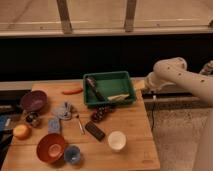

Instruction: Place fork in table surface

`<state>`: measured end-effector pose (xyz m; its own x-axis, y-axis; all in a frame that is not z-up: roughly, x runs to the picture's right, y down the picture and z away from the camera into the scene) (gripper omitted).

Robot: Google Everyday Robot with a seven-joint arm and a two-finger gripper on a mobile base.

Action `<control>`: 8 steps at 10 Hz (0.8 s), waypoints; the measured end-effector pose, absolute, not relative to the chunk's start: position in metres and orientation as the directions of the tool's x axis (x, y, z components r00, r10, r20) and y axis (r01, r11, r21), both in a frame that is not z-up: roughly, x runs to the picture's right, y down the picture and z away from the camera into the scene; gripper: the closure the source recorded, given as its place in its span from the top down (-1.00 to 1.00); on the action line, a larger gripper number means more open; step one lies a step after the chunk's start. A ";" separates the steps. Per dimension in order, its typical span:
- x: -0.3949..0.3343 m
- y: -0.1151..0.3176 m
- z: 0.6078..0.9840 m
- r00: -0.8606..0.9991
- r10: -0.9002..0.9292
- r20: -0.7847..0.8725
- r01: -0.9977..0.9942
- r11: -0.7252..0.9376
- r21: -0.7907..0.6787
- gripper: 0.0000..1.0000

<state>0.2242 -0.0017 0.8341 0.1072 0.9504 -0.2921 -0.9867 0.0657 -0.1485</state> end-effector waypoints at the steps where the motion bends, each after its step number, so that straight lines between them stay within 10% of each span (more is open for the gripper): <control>1: 0.200 -0.002 0.835 0.155 0.945 -0.287 -0.979 0.108 -0.172 0.60; 8: -0.003 0.046 0.808 0.559 0.802 -0.212 -0.798 0.450 -0.402 0.60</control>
